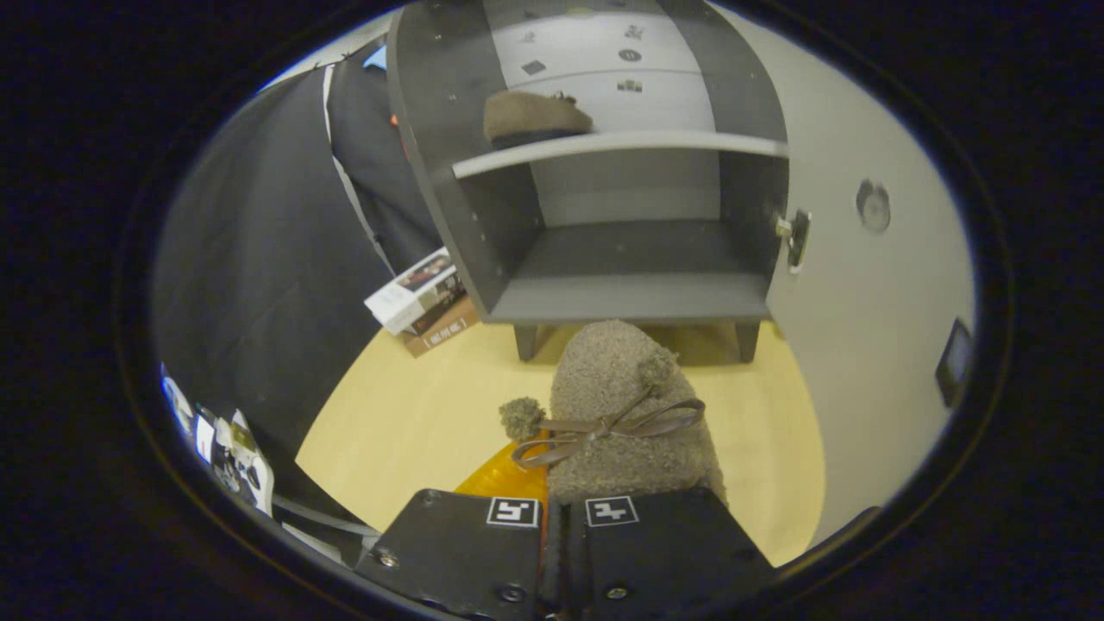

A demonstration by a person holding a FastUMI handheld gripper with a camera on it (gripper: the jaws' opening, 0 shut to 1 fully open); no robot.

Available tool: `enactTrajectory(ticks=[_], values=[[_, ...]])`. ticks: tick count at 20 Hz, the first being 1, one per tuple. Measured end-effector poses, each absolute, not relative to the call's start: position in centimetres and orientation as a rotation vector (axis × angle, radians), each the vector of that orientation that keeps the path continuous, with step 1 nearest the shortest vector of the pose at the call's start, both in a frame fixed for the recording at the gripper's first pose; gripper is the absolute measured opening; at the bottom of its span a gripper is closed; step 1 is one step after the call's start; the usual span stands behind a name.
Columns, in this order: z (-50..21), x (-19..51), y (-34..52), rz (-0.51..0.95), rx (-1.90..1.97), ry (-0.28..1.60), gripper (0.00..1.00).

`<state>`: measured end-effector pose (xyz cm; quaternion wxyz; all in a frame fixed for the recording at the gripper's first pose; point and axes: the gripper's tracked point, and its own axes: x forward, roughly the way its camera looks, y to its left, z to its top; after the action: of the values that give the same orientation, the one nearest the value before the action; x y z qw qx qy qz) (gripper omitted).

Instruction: Open the shoe cabinet door, grab the shoes and put them into the shoe cabinet, then close the shoe cabinet door.

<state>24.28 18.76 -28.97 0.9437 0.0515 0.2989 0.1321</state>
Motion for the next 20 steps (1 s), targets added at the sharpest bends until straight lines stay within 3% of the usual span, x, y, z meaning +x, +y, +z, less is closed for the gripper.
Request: enactTrajectory(ticks=[9, 20], values=[[-14.4, 29.7, 16.9, 0.203, 0.064, 0.335, 0.07], [-3.1, 44.5, 17.5, 0.131, 0.077, 0.162, 0.07]])
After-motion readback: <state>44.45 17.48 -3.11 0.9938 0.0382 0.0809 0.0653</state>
